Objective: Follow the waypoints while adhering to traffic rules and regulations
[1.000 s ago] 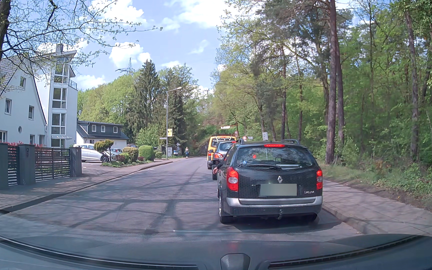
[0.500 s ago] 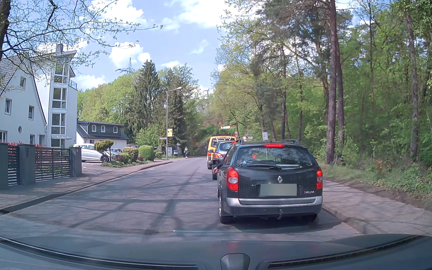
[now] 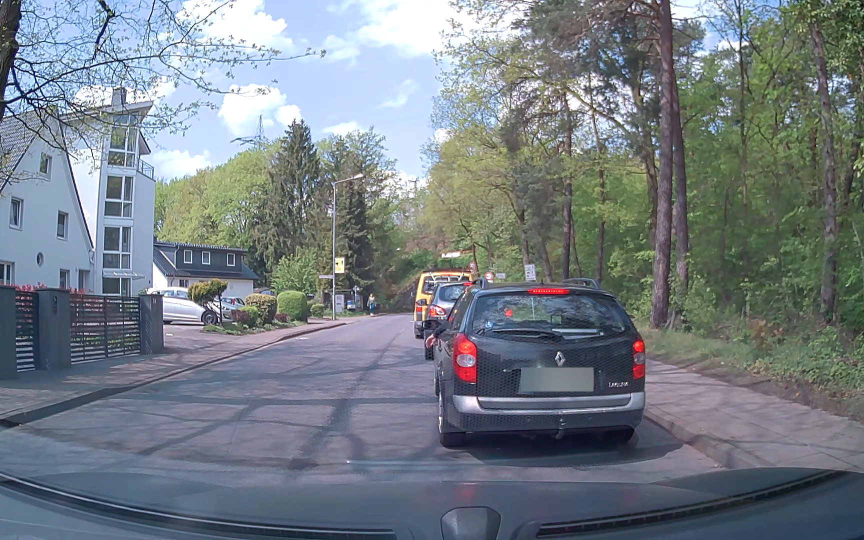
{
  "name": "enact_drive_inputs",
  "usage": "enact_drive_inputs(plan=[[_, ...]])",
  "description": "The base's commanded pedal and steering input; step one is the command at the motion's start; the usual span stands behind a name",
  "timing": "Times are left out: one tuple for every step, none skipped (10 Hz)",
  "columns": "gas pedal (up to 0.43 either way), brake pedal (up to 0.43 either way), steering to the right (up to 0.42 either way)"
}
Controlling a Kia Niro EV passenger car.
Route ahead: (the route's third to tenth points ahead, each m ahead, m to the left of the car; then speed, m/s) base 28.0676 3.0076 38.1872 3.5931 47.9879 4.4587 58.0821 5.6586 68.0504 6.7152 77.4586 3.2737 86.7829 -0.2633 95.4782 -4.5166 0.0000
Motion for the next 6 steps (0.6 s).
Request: enact_drive_inputs(plan=[[0.000,0.159,0.001],[0.000,0.159,0.001],[0.000,0.159,0.001],[0.000,0.159,0.001],[0.000,0.159,0.001],[0.000,0.159,0.001]])
